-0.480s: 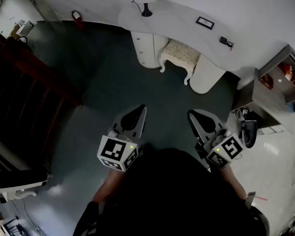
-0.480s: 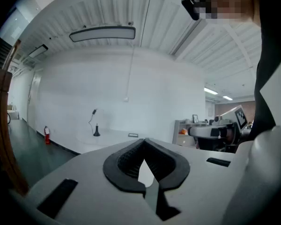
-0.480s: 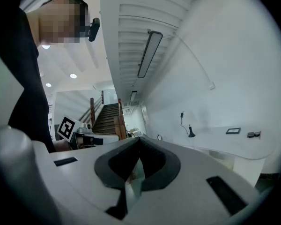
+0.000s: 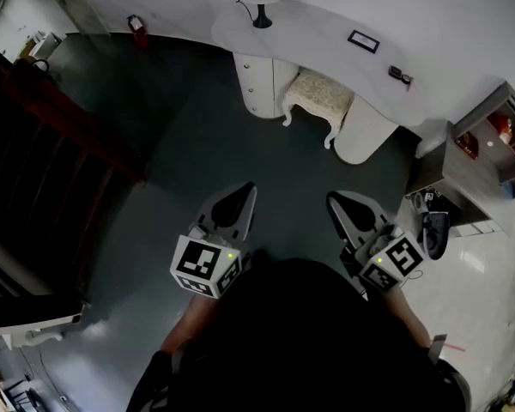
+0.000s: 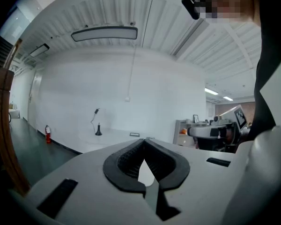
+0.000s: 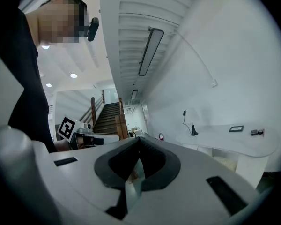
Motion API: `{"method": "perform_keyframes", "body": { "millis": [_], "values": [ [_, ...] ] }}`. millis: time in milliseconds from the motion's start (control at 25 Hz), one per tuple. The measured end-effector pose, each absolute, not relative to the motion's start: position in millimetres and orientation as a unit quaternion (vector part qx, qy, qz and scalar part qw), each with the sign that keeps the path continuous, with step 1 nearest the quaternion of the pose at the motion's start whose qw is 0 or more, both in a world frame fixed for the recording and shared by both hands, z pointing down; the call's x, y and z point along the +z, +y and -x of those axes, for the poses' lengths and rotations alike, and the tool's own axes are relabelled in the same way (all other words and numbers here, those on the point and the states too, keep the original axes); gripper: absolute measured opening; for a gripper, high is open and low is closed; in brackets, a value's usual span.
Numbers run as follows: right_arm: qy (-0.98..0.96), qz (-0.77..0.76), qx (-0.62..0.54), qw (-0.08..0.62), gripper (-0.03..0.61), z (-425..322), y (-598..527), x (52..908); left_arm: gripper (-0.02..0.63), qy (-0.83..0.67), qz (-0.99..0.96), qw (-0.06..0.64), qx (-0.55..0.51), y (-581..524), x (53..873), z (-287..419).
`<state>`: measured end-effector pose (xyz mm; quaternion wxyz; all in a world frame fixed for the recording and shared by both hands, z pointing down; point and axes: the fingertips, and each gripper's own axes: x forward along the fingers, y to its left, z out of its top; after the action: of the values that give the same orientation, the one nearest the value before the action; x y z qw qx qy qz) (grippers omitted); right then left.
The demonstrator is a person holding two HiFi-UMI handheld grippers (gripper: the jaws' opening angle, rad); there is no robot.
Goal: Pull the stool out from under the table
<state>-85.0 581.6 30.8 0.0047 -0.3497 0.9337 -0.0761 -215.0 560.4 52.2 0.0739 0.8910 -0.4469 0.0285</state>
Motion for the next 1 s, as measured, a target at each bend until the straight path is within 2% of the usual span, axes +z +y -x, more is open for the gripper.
{"method": "perform_keyframes", "body": {
  "millis": [720,1000],
  "values": [
    [0.938,0.338,-0.073,-0.023,0.018,196.6,559.8,39.3,0.014,-0.460,-0.885,0.077,0.019,552.5,67.0,332.9],
    [0.938,0.333,-0.084,-0.044,0.018,215.2,548.4,46.7,0.014,-0.460,-0.883,0.091,0.012,541.1,76.9,350.8]
  ]
}}
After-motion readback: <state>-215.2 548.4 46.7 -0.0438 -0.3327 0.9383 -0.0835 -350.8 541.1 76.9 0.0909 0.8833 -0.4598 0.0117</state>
